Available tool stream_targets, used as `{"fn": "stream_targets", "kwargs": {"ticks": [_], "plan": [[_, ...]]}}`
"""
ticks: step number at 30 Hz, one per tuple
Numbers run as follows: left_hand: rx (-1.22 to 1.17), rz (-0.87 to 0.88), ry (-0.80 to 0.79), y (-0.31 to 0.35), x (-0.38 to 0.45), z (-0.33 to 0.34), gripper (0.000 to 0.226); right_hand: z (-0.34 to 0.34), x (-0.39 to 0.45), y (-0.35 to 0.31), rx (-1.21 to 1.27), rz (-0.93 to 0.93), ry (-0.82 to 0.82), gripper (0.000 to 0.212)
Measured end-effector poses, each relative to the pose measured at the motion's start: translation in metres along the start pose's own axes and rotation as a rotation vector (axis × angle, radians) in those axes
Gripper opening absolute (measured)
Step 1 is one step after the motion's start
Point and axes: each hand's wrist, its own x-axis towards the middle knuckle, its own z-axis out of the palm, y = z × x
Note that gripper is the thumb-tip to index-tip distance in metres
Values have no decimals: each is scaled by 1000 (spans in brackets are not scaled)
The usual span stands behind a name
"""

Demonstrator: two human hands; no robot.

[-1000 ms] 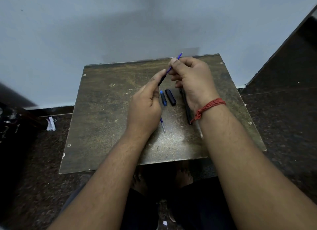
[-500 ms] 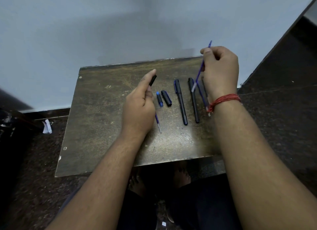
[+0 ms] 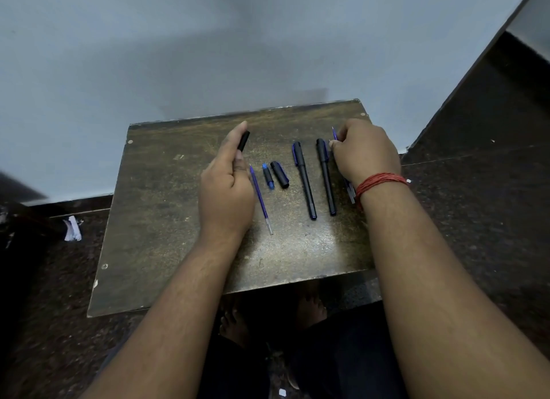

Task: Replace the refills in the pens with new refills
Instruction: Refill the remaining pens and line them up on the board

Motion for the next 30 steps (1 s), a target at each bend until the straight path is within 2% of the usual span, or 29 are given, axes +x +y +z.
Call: {"fn": "stream_targets", "kwargs": {"ticks": [8,15,20,25,30], "plan": [[-3,16,26,2,0,0,44,1,-1,0,9,5,-11,18],[-94,-63,107,-3,4,-2,43,-4,-3,-6,81,7,24,16],[-126,-113,197,1,7,-5,42,-7,-16,-37,156,-157,-23,15],[-163,-167,257,2,10,-7,26,10,-41,-77,1,-445,-53,18],[-166,-204,270,2,13,-8,17,23,-62,-89,-123,-475,-47,11]]}}
